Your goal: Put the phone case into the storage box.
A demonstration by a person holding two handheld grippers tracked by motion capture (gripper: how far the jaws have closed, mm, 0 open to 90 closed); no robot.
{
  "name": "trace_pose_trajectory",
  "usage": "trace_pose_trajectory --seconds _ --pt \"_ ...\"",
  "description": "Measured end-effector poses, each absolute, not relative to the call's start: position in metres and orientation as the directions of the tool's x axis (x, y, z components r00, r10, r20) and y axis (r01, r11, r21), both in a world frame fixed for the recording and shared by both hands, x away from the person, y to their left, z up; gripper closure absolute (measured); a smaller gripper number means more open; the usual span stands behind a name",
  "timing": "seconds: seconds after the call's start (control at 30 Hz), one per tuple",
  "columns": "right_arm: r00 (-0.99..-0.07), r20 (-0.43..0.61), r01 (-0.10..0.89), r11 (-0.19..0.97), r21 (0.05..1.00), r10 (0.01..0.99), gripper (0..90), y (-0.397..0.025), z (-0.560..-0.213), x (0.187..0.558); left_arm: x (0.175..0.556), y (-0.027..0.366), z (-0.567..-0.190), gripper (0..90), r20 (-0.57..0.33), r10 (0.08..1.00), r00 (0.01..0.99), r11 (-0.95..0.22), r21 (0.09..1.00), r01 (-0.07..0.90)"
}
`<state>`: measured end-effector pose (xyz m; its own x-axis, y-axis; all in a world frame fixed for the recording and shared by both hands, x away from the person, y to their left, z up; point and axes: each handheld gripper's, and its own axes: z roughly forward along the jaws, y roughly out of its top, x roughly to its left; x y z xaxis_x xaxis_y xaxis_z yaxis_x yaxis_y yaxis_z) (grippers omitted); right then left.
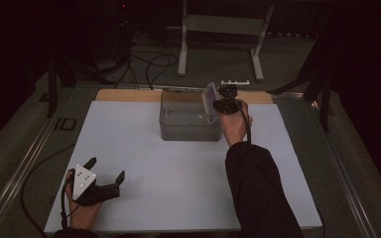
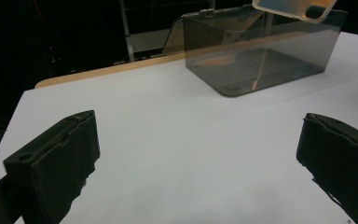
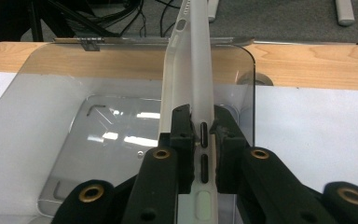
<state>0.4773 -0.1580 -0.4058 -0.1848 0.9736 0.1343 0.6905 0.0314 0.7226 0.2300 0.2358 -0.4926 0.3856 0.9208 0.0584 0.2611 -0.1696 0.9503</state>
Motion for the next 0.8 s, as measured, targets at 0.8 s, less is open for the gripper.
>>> trace_pose_trajectory --seconds 0.8 --pt "-0.146 0.107 0.716 0.031 0.698 0.984 81.7 -0.161 -0.418 0.478 0.23 0.236 -0.493 0.3 0.058 0.921 0.386 -0.169 0.951 0.259"
